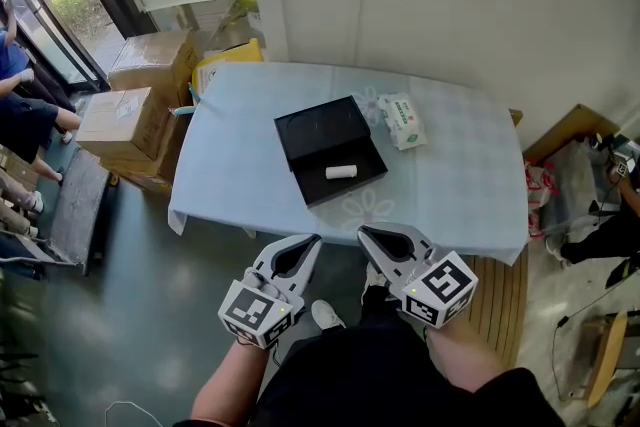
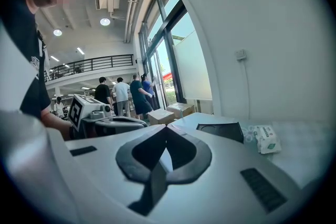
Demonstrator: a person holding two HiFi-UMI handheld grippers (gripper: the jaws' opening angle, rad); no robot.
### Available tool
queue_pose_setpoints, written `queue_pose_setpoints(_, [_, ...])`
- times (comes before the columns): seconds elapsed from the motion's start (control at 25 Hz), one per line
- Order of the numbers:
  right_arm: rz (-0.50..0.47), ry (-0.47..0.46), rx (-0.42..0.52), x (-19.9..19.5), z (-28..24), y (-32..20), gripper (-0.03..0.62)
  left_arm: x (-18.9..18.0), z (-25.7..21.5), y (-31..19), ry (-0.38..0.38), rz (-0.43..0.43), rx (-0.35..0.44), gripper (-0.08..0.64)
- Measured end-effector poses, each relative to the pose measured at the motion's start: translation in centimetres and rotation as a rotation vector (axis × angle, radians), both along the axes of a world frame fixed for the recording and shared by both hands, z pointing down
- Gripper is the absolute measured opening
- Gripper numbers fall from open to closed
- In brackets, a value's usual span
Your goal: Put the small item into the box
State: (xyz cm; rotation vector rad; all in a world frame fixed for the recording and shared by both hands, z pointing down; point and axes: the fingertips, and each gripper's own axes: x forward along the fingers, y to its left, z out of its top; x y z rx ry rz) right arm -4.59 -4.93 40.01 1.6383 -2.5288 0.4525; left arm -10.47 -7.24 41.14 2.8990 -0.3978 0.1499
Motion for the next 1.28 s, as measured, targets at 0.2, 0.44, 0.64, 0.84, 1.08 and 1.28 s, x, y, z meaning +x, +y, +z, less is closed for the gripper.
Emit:
queue_pose_setpoints(0.2, [-0.018,0.001,0.004,-0.7,-0.1,0.8,0.009,-0.2,-0.2,0.6,0.003,-0.006,0.008,0.008])
queue_pose_setpoints(0.44, [-0.030,-0.001,0.011,-1.0,-0.3,1.4,0.009,-0.1,-0.7,1.3,0.004,-0.009,0.007,0.008])
queue_pose_setpoints(0.64, [-0.024,-0.005,0.015,-0.7,-0.5,1.9,0.009,0.3,-0.6,1.7,0.005,-0.001,0.018,0.009])
queue_pose_setpoints(0.84, [-0.017,-0.008,0.019,-0.4,-0.8,2.2,0.009,0.8,-0.7,2.2,0.004,0.014,0.022,0.009])
queue_pose_setpoints(1.08, [-0.019,-0.008,0.021,-0.2,-0.8,2.5,0.009,1.0,-1.0,2.3,-0.007,0.009,0.022,0.009])
queue_pose_setpoints(1.28, [-0.020,-0.009,0.020,0.0,-1.1,2.2,0.009,1.2,-1.1,2.2,-0.005,0.017,0.023,0.008])
